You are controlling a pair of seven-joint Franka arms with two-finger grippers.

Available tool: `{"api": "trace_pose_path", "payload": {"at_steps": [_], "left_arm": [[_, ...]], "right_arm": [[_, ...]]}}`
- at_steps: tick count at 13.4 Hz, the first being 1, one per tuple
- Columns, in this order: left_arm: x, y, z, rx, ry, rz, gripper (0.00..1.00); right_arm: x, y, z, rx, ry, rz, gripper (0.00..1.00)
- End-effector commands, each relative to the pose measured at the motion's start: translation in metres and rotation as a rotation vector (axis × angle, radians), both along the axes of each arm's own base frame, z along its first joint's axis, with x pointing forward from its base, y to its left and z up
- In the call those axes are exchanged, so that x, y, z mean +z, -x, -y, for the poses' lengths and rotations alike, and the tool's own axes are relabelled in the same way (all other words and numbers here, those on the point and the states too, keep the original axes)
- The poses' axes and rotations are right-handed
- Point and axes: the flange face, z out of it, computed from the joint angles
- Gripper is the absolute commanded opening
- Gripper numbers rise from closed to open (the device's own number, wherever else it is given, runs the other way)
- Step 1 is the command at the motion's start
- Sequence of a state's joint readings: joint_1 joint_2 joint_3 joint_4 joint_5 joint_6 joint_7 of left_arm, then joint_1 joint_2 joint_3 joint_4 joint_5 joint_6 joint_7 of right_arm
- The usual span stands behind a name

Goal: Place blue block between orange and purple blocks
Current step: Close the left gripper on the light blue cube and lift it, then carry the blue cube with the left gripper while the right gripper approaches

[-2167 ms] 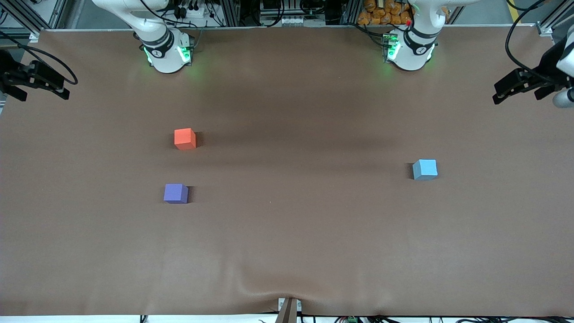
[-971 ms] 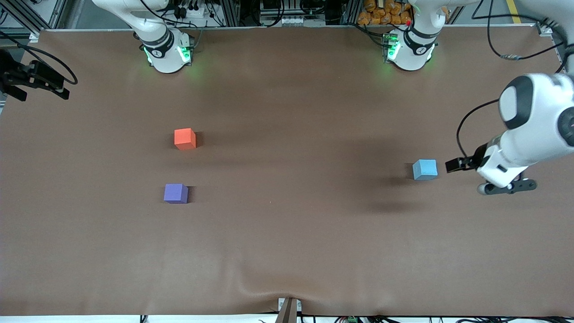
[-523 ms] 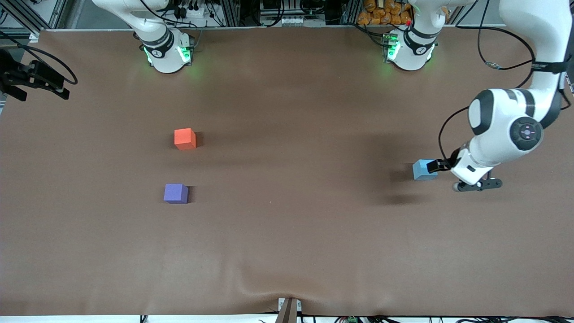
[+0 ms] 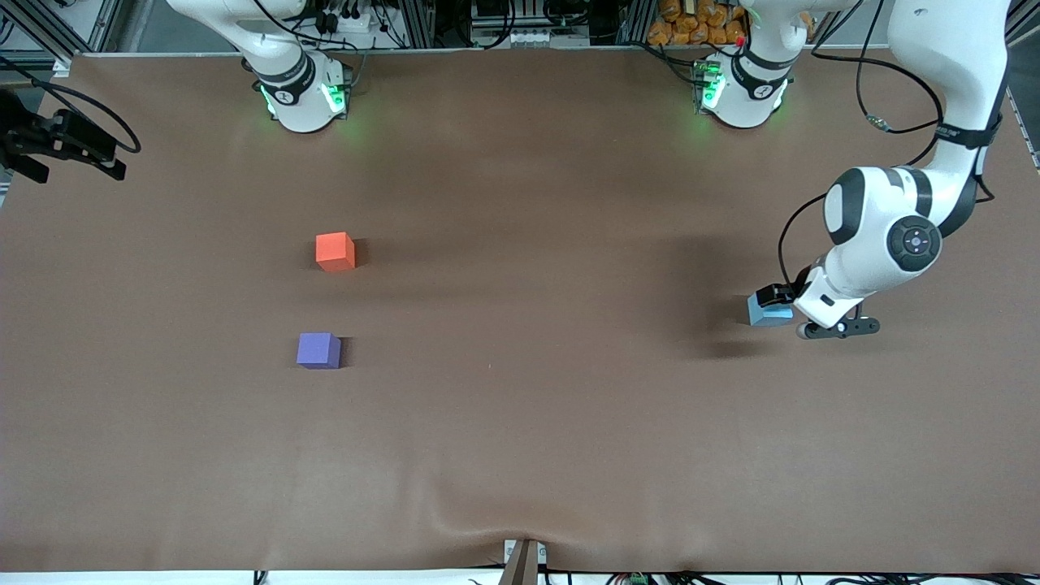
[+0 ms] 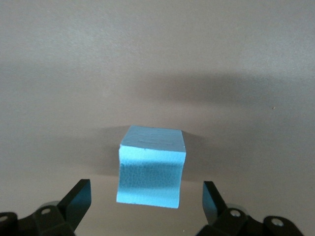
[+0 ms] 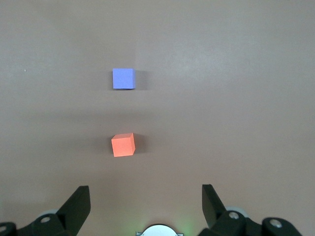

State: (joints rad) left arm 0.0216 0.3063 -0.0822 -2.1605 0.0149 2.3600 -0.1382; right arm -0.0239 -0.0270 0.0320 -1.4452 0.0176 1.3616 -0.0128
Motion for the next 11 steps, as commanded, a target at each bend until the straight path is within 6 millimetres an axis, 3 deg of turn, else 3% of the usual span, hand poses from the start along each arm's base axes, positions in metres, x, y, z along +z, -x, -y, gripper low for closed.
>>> {"api": "trace_pose_path", "payload": {"at_steps": [1,5,6,9,10,11], "left_arm": [[-0.013,0.004,0.003,-0.019,0.009,0.012,1.00],[-0.035,0.006,0.003,-0.038,0.012,0.021,1.00],[-0.040,0.006,0.003,-0.048,0.013,0.021,0.87],[-0.041,0.005,0.003,-0.078,0.017,0.025,0.10],[-0.040,0.004,0.005,-0.082,0.018,0.026,0.00],[-0.038,0.003,0.010,-0.089,0.021,0.031,0.00]], "right_arm": [[0.006,0.004,-0.001,-0.010,-0.002,0.009,1.00],[0.006,0.004,-0.002,-0.008,-0.002,0.009,1.00],[0.006,0.004,-0.003,-0.005,-0.002,0.009,1.00],[-0.021,-0.009,-0.023,0.041,-0.003,-0.045,1.00],[-0.025,-0.012,-0.031,0.052,-0.004,-0.053,1.00],[-0.029,-0.011,-0.051,0.085,-0.008,-0.064,1.00]]}}
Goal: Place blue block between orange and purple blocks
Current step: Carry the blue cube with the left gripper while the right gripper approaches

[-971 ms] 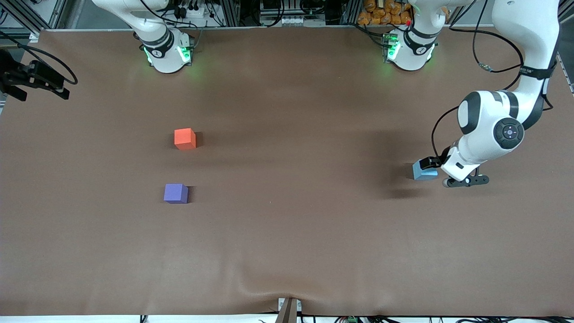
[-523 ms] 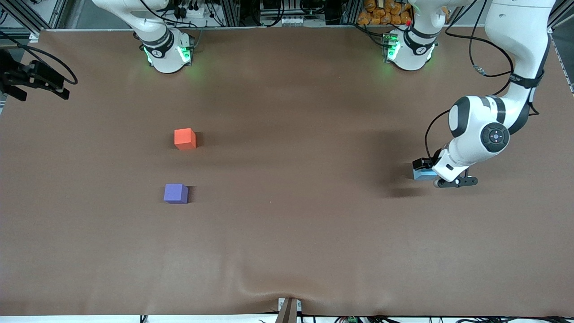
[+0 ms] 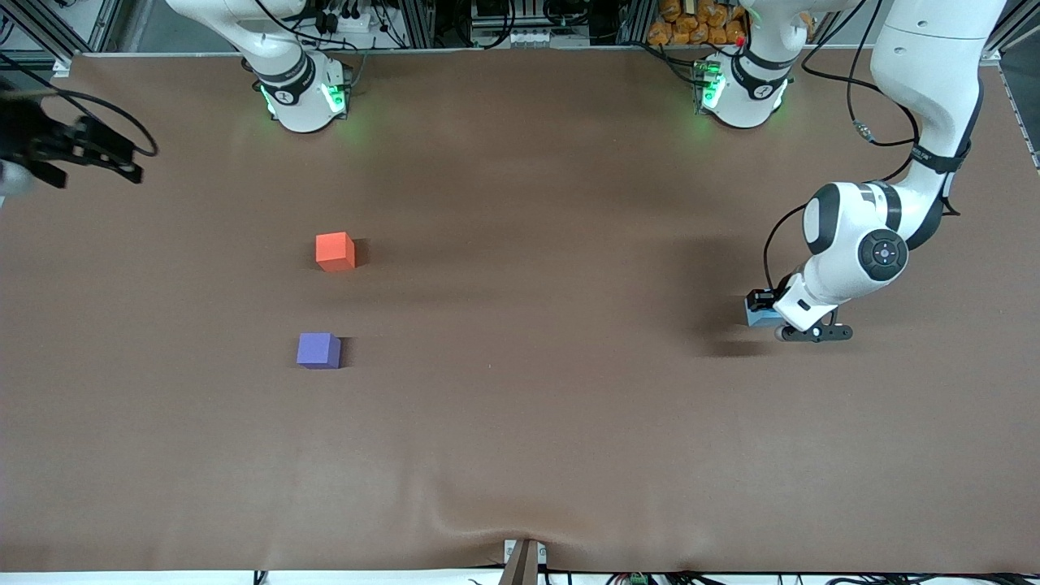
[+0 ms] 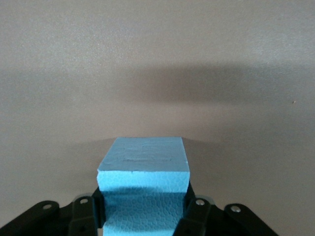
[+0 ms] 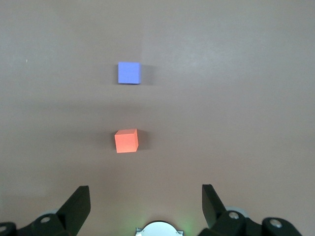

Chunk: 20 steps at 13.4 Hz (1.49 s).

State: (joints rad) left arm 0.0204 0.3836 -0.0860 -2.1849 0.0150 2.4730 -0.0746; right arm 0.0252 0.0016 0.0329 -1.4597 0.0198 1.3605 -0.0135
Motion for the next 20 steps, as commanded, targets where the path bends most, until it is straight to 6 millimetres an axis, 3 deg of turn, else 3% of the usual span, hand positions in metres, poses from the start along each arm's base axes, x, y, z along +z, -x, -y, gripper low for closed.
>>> {"api": "trace_pose_path", "payload": {"at_steps": [1,3,5,7,9,12,14,15,18,20], "left_arm": [[0.008,-0.004,0.017,-0.034,0.012,0.027,0.00],[0.023,-0.013,0.056,-0.066,0.039,0.059,0.00],[0.046,-0.023,0.110,-0.082,0.062,0.106,0.00],[0.062,-0.034,0.171,-0.080,0.079,0.115,0.00],[0.078,-0.044,0.246,-0.031,0.087,0.090,0.00],[0.096,-0.050,0.341,0.115,0.082,0.040,0.00],[0.102,-0.039,0.381,0.183,0.086,0.032,0.00],[0.098,-0.031,0.392,0.200,0.083,0.024,0.00],[0.089,0.001,0.453,0.268,0.083,0.013,0.00],[0.080,0.014,0.477,0.281,0.084,0.009,0.00]], "right_arm": [[-0.013,-0.003,-0.034,0.052,-0.006,-0.032,1.00],[-0.036,-0.017,-0.042,0.062,-0.011,-0.071,1.00],[-0.062,-0.029,-0.051,0.067,-0.069,-0.121,1.00],[-0.086,-0.040,-0.054,0.064,-0.083,-0.161,1.00],[-0.108,-0.050,-0.055,0.059,-0.093,-0.187,1.00],[-0.132,-0.050,-0.053,0.023,-0.200,-0.231,1.00],[-0.144,-0.053,-0.045,-0.014,-0.263,-0.231,1.00],[-0.154,-0.058,-0.047,-0.028,-0.281,-0.198,1.00],[-0.185,-0.076,-0.057,-0.039,-0.299,-0.150,1.00],[-0.205,-0.094,-0.064,-0.037,-0.298,-0.095,1.00]]}}
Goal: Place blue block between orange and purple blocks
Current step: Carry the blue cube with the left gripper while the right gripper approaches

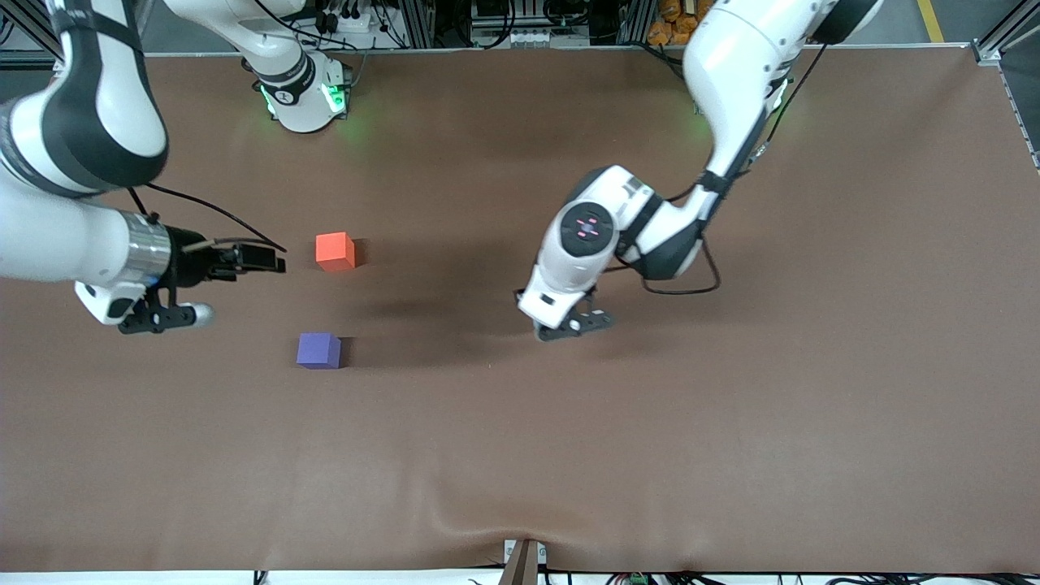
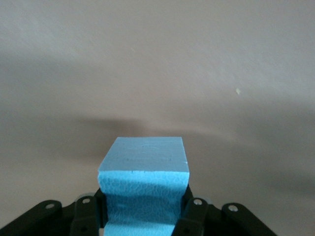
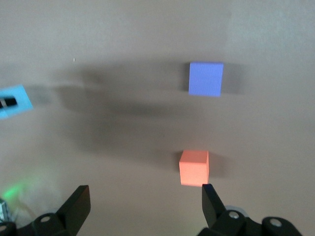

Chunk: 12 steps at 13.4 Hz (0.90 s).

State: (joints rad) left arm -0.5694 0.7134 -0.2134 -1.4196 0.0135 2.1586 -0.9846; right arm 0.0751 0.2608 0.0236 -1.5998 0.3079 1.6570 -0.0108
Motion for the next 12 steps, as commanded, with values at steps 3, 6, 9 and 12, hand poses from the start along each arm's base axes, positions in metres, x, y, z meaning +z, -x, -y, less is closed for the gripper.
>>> {"api": "trace_pose_path", "payload": {"at_steps": [3,6,9,12], "left_arm": [[-0.029,0.038,0.066,0.063,-0.003,-0.031,0.08],[-0.031,0.059,0.084,0.039,-0.052,0.042,1.00],[0.001,0.043,0.068,0.056,-0.065,0.084,1.00],[0.072,0.000,0.014,0.124,-0.077,0.112,1.00]], "right_arm": [[-0.066,-0.019,-0.051,0.082,-0.018,0.014,1.00],[-0.098,-0.002,-0.062,0.259,-0.043,-0.018,1.00],[-0.118,0.031,-0.098,0.354,-0.042,-0.013,1.00],[-0.143,0.058,-0.135,0.381,-0.018,0.059,1.00]]}}
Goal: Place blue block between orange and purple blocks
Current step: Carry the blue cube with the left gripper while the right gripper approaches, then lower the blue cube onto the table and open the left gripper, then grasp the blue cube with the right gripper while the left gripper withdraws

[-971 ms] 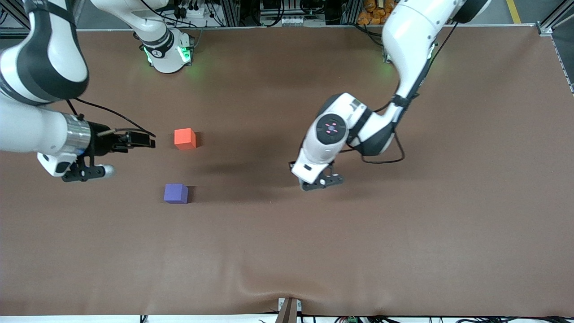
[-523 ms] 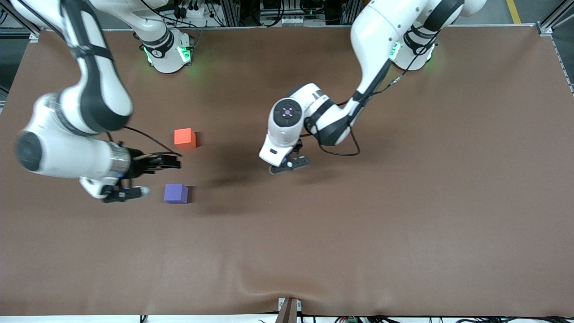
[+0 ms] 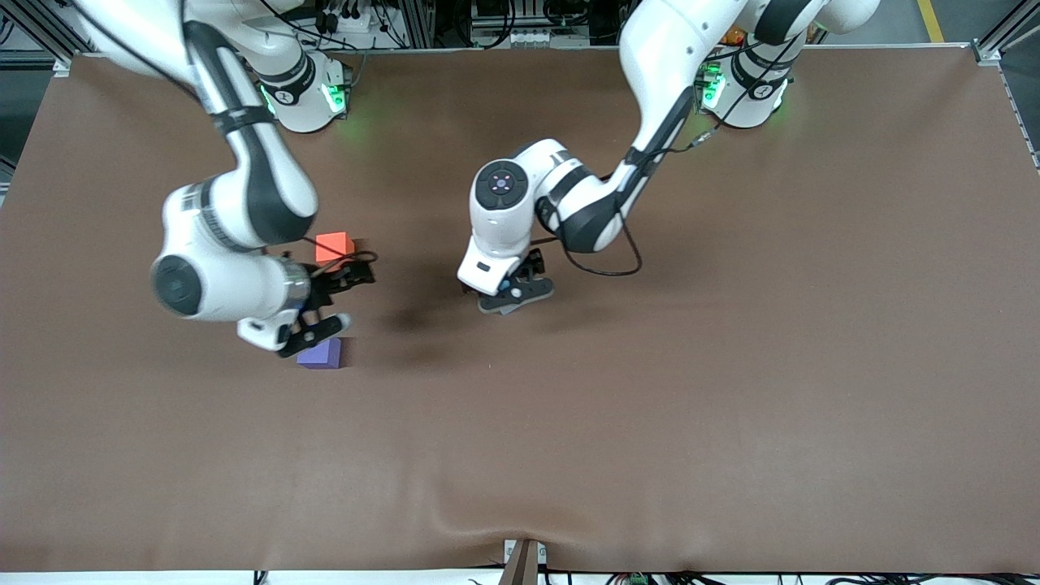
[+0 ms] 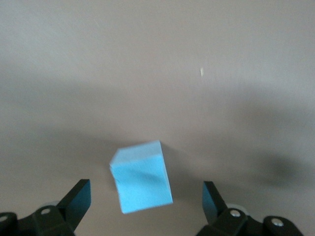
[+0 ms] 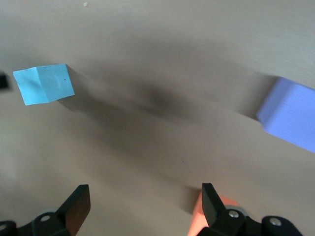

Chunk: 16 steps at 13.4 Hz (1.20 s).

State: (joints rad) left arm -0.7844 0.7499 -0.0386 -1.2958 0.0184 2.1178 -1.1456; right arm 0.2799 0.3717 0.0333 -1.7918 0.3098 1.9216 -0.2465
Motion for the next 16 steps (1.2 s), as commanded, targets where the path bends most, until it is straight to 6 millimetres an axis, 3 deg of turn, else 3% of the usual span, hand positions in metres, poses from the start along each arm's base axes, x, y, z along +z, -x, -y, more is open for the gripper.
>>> {"api": "trace_pose_path", "payload": {"at_steps": [1,3,7,10,12,14,16], "left_arm": [[0.081,-0.039,-0.066,0.064,-0.013,0.027,1.00],[0.130,-0.072,-0.130,0.052,-0.022,0.033,1.00],[0.197,-0.117,-0.274,0.032,-0.042,0.005,1.00],[0.237,-0.126,-0.371,-0.021,-0.061,-0.021,1.00],[0.261,-0.121,-0.413,-0.099,-0.072,-0.017,1.00],[0.273,-0.117,-0.460,-0.152,-0.069,-0.049,1.00],[0.287,-0.107,-0.494,-0.204,-0.066,-0.059,1.00]], "right_arm": [[-0.005,0.028,-0.028,0.022,0.000,0.066,1.00],[-0.007,0.035,-0.067,-0.024,0.011,0.106,1.00],[-0.030,0.045,-0.154,-0.043,0.029,0.175,1.00],[-0.054,0.044,-0.209,-0.030,0.096,0.210,1.00],[-0.072,0.062,-0.243,-0.022,0.124,0.213,1.00],[-0.088,0.069,-0.260,-0.037,0.097,0.261,1.00],[-0.104,0.077,-0.268,-0.048,0.104,0.255,1.00]]}}
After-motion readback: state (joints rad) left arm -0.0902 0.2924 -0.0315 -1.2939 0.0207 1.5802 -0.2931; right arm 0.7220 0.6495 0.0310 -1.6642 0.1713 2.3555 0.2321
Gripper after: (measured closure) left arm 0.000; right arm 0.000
